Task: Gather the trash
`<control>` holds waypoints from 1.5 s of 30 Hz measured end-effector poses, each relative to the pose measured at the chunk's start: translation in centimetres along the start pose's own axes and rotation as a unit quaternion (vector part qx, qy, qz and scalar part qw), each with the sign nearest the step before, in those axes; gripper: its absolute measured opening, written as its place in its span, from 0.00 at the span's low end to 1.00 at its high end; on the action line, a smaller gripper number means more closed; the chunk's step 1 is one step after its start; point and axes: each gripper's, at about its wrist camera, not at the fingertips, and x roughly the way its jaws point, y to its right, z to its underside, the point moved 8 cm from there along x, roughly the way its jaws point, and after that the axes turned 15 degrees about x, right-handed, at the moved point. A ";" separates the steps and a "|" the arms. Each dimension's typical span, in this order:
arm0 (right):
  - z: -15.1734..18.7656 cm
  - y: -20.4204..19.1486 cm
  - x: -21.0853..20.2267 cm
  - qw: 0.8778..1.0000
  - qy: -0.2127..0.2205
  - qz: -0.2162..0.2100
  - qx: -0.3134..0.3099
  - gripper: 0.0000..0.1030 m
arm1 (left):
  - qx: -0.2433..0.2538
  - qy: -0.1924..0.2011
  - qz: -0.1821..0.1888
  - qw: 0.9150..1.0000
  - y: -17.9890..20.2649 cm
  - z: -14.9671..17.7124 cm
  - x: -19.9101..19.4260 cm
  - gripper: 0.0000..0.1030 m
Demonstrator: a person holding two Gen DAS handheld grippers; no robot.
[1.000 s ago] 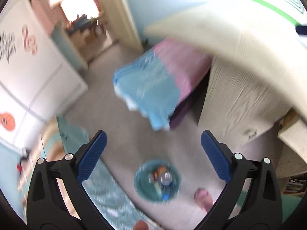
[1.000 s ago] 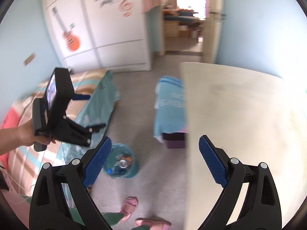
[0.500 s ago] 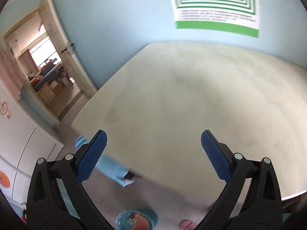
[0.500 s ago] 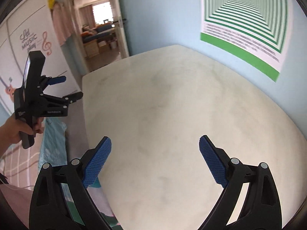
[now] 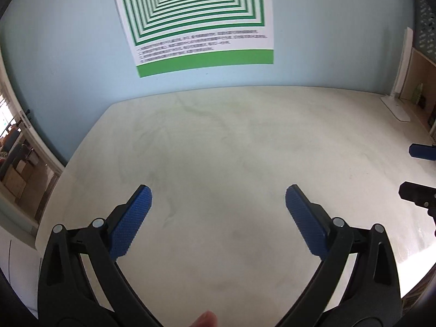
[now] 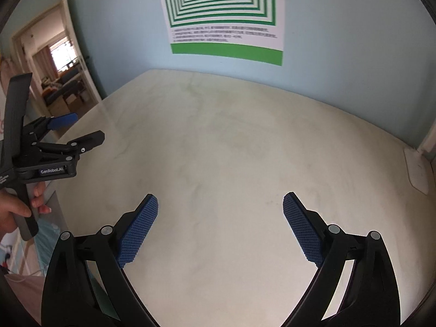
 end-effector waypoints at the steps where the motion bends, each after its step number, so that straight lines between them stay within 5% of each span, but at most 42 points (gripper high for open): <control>1: -0.1 0.7 -0.2 1.000 0.004 0.007 0.011 0.90 | 0.006 0.003 0.013 1.000 1.2 -0.7 -0.1 0.93; 13: 0.6 3.9 -3.4 0.989 0.043 0.076 0.122 0.90 | 0.038 0.000 0.099 0.994 6.5 -3.1 0.1 0.93; 21: 1.3 5.8 -4.3 0.975 0.060 0.130 0.169 0.90 | 0.034 -0.008 0.118 0.992 8.3 -3.9 0.1 0.93; 28: 1.2 6.0 -3.1 0.972 0.055 0.131 0.188 0.90 | 0.060 -0.001 0.139 0.989 9.0 -3.5 0.3 0.93; 45: -1.3 3.9 -0.4 0.981 0.039 0.108 0.156 0.90 | 0.038 0.009 0.094 0.995 6.0 -3.6 1.6 0.93</control>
